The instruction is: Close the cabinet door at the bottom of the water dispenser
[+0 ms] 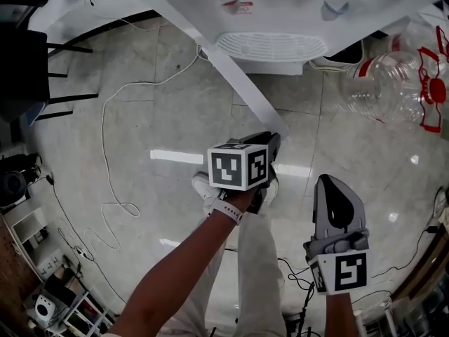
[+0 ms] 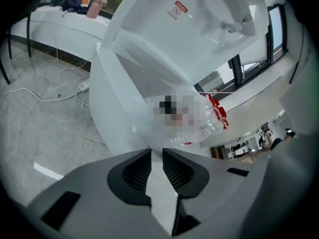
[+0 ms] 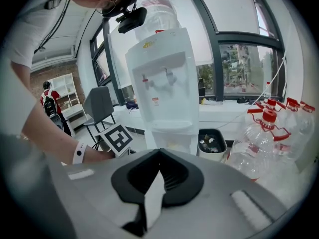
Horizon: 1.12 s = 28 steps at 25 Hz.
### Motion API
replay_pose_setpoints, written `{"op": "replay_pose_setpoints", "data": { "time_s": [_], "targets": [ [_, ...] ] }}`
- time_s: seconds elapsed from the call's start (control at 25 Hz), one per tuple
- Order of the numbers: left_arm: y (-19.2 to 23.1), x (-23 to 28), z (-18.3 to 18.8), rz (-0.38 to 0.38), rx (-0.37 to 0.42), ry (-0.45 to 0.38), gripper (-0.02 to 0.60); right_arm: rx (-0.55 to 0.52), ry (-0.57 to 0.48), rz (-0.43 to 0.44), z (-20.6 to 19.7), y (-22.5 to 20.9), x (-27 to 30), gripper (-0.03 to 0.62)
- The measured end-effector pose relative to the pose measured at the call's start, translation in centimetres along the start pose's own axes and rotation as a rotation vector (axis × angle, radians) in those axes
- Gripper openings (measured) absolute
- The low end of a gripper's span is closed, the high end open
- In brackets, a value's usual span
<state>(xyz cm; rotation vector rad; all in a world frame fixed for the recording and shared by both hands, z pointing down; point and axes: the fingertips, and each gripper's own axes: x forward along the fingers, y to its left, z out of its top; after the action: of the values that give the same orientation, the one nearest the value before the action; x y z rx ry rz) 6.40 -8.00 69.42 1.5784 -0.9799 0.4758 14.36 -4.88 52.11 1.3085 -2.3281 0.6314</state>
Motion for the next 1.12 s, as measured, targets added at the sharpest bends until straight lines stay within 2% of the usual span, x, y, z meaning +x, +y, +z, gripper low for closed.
{"op": "replay_pose_setpoints", "data": {
  "time_s": [1.12],
  "targets": [
    [-3.8, 4.5, 4.4, -0.065, -0.095, -0.005, 0.055, 0.037, -0.033, -0.053, 1.1, -2.8, 0.8, 0.009]
  ]
}}
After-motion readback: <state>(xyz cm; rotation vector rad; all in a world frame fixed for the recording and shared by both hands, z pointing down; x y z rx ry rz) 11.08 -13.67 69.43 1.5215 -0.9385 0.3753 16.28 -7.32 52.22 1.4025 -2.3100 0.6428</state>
